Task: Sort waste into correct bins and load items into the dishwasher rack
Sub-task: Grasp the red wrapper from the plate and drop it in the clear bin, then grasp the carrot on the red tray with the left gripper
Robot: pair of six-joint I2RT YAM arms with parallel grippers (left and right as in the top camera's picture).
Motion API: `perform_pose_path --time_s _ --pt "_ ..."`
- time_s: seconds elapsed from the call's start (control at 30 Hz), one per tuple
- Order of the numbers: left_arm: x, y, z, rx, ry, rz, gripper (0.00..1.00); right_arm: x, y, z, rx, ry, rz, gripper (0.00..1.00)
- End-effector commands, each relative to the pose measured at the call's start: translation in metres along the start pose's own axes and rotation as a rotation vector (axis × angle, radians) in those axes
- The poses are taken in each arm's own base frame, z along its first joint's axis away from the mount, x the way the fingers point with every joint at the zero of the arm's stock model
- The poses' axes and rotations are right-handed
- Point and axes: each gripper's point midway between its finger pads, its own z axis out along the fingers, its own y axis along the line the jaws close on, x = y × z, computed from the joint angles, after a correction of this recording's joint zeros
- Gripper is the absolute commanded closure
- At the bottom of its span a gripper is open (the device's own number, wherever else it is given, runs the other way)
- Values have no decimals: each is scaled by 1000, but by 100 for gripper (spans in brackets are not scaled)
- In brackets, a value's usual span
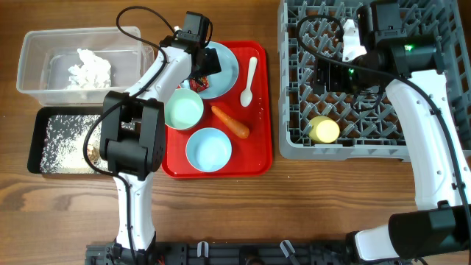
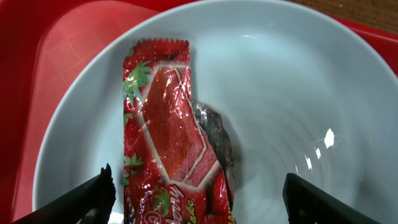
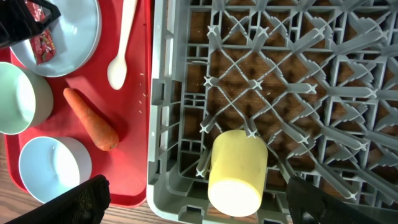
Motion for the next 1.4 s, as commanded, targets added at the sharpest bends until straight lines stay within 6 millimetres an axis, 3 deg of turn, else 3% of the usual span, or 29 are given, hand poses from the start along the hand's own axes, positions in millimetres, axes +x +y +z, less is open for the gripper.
perform_pose_path --time_s 0.0,0.1,0.17,0.27,0.3,0.33,0.4,0.47,0.5,0.57,0.63,0.77,0.8,0.83,0.87,0.9,1.0,1.07,1.13,1.2,1.27,1.3,1.37 --pt "6 7 14 -33 13 -16 28 1 4 0 -14 3 -21 7" --pt "14 11 20 -49 43 -12 39 3 3 0 -13 12 -20 7" --pt "16 12 21 -52 47 -11 54 3 3 0 -13 13 -20 7" --pt "17 12 21 -53 51 -10 89 5 3 0 -12 19 -19 7" --pt "16 12 20 -52 51 7 96 5 3 0 -12 23 -18 7" --pt "13 10 15 -46 41 32 96 6 3 0 -11 25 -18 7" --pt "-8 4 -13 -18 -14 39 96 6 3 0 -11 27 -20 7" --pt "-47 -3 -78 30 -129 72 96 4 3 0 -12 15 -23 7" --pt "-65 3 -108 24 -194 56 96 2 3 0 -13 8 -24 7" --pt "-102 43 -173 -47 -362 -24 96 -1 4 0 -15 -5 -25 7" --pt "-119 94 -191 -148 -414 -88 96 -3 4 0 -16 -11 -26 7" --pt "-118 194 -152 -287 -307 -235 96 -3 4 0 -16 -12 -25 7" --pt "-115 207 -136 -281 -269 -255 96 -3 4 0 -16 -12 -24 7" --pt "-110 211 -120 -258 -225 -266 68 -3 4 0 -16 -12 -23 7" --pt "-104 213 -108 -248 -189 -268 16 -3 4 0 -16 -12 -23 7" --pt "-102 214 -102 -253 -178 -262 0 -3 4 0 -16 -11 -23 7" --pt "-107 207 -115 -240 -206 -253 0 -3 4 0 -15 -10 -23 7" --pt "-114 193 -147 -212 -266 -240 0 -3 4 0 -16 -13 -24 7" --pt "-104 154 -182 -94 -261 -193 0 -3 4 0 -16 -13 -24 7" --pt "-68 108 -198 18 -150 -126 0 -3 4 0 -16 -13 -24 6" --pt "-14 73 -195 12 26 -120 0 -3 4 0 -16 -13 -24 6" --pt "28 45 -188 -12 142 -141 0 -3 4 0 -16 -12 -24 7" --pt "70 3 -177 -17 196 -130 0 -2 4 0 -15 -7 -23 6"
